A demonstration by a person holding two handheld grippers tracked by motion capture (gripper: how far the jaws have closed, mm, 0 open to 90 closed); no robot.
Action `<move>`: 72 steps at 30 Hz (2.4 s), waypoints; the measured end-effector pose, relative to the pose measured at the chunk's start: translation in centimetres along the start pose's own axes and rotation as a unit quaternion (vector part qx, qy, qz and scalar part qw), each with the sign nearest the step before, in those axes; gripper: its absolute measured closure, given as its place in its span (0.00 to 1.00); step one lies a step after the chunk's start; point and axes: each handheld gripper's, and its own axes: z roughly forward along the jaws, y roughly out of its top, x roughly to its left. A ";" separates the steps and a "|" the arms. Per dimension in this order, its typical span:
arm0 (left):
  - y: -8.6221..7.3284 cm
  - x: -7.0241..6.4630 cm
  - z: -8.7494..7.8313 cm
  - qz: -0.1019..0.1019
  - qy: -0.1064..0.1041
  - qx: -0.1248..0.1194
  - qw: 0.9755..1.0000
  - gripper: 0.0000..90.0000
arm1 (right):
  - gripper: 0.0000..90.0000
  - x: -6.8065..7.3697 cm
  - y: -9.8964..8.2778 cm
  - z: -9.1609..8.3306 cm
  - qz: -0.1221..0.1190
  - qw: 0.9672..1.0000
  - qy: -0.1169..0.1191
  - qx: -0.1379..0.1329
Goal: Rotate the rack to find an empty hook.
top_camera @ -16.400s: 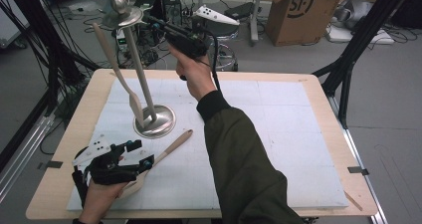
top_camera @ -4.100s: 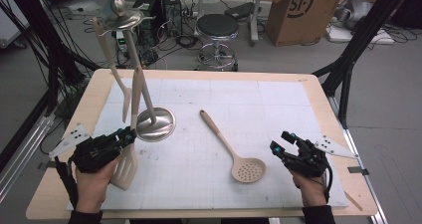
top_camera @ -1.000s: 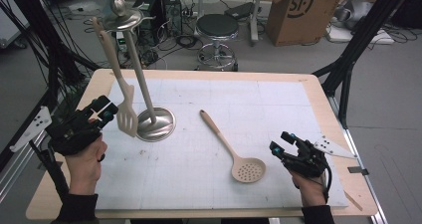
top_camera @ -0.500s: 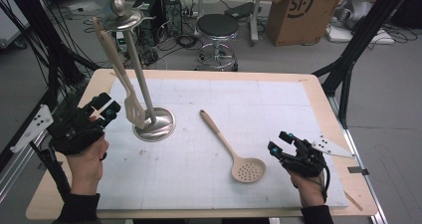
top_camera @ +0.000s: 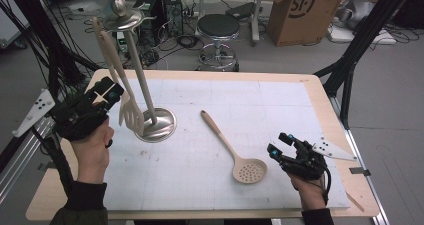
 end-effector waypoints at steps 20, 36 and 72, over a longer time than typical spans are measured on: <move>2.7 -0.2 2.9 0.024 0.003 0.005 1.000 0.72 | 0.20 -0.1 -0.6 0.5 -0.008 1.000 0.000 0.030; 5.9 -1.0 4.5 0.066 0.032 0.003 0.997 0.83 | 0.17 0.0 -0.7 0.5 -0.009 0.999 0.004 0.034; 6.3 1.2 5.4 0.070 0.060 0.002 0.996 1.00 | 0.17 -0.5 -0.8 0.4 0.026 0.999 0.004 0.024</move>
